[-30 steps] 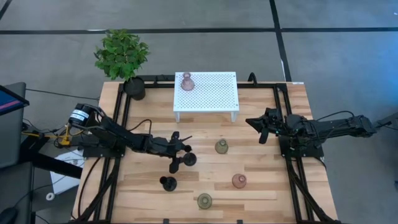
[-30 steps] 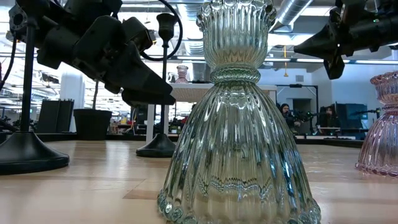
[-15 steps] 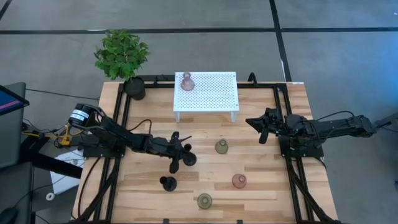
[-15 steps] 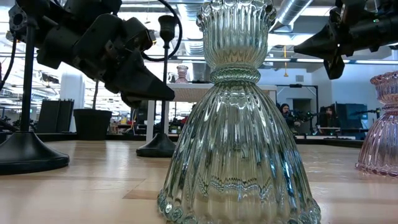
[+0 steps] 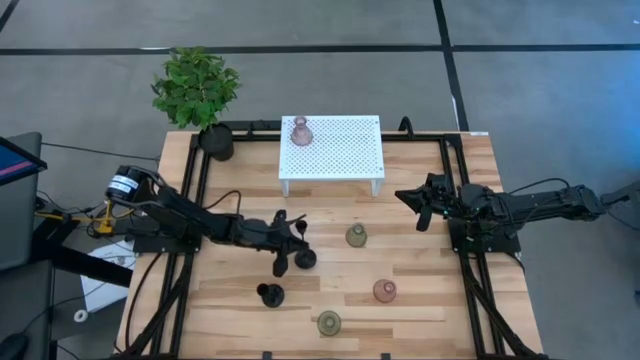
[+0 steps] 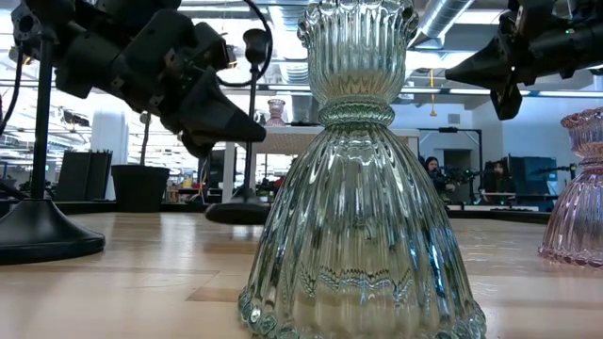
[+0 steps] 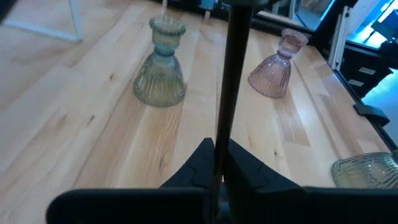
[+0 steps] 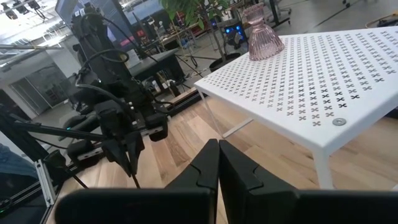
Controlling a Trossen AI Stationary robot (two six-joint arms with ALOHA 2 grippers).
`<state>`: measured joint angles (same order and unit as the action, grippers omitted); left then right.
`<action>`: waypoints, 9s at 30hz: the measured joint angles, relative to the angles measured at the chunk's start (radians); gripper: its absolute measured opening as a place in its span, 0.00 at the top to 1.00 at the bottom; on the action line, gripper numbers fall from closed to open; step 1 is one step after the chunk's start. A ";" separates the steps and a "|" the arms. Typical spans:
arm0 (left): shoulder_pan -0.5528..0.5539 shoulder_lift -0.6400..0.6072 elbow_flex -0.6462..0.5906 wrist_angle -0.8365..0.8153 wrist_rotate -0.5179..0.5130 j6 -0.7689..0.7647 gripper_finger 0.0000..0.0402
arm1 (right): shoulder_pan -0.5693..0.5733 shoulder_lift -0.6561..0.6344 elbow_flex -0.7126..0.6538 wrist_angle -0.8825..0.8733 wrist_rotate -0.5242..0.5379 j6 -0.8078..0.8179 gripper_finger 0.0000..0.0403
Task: Pick & Place candle stick holders
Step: Put the top black candle holder on the shelf, then put the top green candle holder on the shelf
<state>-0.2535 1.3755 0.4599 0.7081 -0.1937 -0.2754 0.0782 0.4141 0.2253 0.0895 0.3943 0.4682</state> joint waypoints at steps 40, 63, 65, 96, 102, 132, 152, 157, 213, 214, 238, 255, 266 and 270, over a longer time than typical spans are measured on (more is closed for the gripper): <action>0.106 -0.244 0.698 -0.818 -0.364 0.037 0.97 | 0.000 -0.002 0.000 0.023 0.073 -0.004 1.00; 0.410 0.034 0.968 -0.827 -0.224 0.158 0.97 | -0.005 -0.002 0.000 0.019 0.105 -0.030 1.00; 0.427 0.054 0.987 -0.834 -0.225 0.167 0.97 | 0.000 -0.002 0.000 0.018 0.105 -0.032 1.00; 0.627 0.206 1.100 -0.843 -0.216 0.174 0.97 | 0.001 -0.002 0.000 -0.027 0.104 -0.034 1.00; 0.627 0.236 1.100 -0.842 -0.215 0.172 0.97 | 0.001 -0.002 0.000 -0.027 0.104 -0.034 1.00; 0.646 0.341 1.100 -0.812 -0.199 0.143 0.97 | 0.001 -0.002 0.000 -0.046 0.105 -0.034 1.00; 0.645 0.326 1.098 -0.802 -0.195 0.164 0.81 | -0.001 -0.002 0.000 -0.053 0.105 -0.034 1.00; 0.645 0.304 1.098 -0.801 -0.197 0.190 0.78 | -0.001 -0.002 0.000 -0.053 0.104 -0.034 1.00; 0.159 -0.108 1.098 -0.999 0.276 0.353 0.98 | 0.000 -0.003 0.000 -0.052 0.093 -0.034 1.00; 0.153 -0.108 1.098 -1.010 0.276 0.353 0.98 | 0.000 -0.003 0.000 -0.052 0.092 -0.034 1.00; 0.135 -0.319 0.769 -0.968 0.194 0.384 0.99 | 0.000 -0.003 0.000 -0.032 0.074 -0.085 1.00; 0.135 -0.529 0.392 -0.708 0.194 0.338 0.99 | 0.000 -0.003 0.057 -0.113 -0.166 -0.033 1.00; 0.135 -0.530 0.360 -0.686 0.194 0.338 0.99 | 0.051 0.036 0.091 -0.296 -0.294 -0.068 1.00; 0.135 -0.530 0.360 -0.686 0.194 0.347 0.99 | 0.111 0.093 0.093 -0.290 -0.318 -0.162 1.00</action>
<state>-0.1184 0.8452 0.8204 0.0219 -0.0001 0.0711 0.1890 0.5071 0.3180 -0.2001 0.0760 0.3059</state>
